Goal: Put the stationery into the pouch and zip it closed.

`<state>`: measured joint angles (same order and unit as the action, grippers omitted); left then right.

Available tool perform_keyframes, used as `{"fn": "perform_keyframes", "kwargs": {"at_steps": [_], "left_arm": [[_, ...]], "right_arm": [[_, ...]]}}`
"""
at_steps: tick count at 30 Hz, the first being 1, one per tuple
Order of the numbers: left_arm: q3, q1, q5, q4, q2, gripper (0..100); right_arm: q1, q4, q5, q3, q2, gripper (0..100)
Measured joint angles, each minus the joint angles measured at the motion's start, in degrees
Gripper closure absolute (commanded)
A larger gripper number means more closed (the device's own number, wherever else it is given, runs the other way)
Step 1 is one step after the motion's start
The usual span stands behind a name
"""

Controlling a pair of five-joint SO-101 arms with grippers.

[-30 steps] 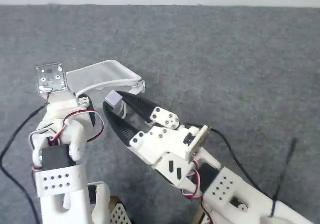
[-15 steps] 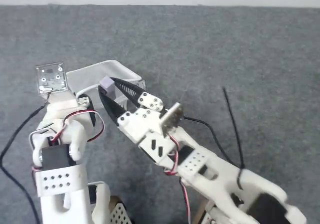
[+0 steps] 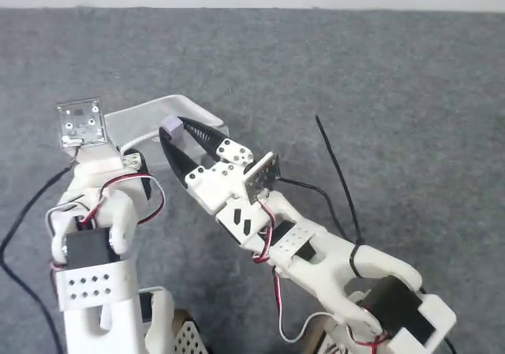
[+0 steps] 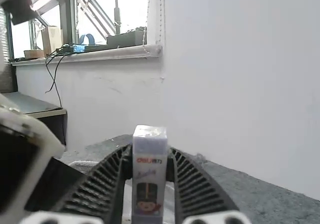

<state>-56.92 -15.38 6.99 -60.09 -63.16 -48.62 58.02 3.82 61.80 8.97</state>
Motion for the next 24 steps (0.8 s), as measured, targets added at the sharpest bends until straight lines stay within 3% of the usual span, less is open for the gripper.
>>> {"fn": "perform_keyframes", "kwargs": {"at_steps": [11, 18, 24], "left_arm": [[0.0, 0.1, -0.3, 0.0, 0.1, 97], [0.0, 0.1, -0.3, 0.0, 0.1, 97], [0.0, 0.1, -0.3, 0.0, 0.1, 97]], "right_arm": [[0.3, -5.1, 0.0, 0.0, 0.0, 98.1], [0.2, -8.4, -1.5, -0.9, 0.2, 77.1], [0.3, -9.1, -1.5, -0.7, 0.1, 80.9]]}}
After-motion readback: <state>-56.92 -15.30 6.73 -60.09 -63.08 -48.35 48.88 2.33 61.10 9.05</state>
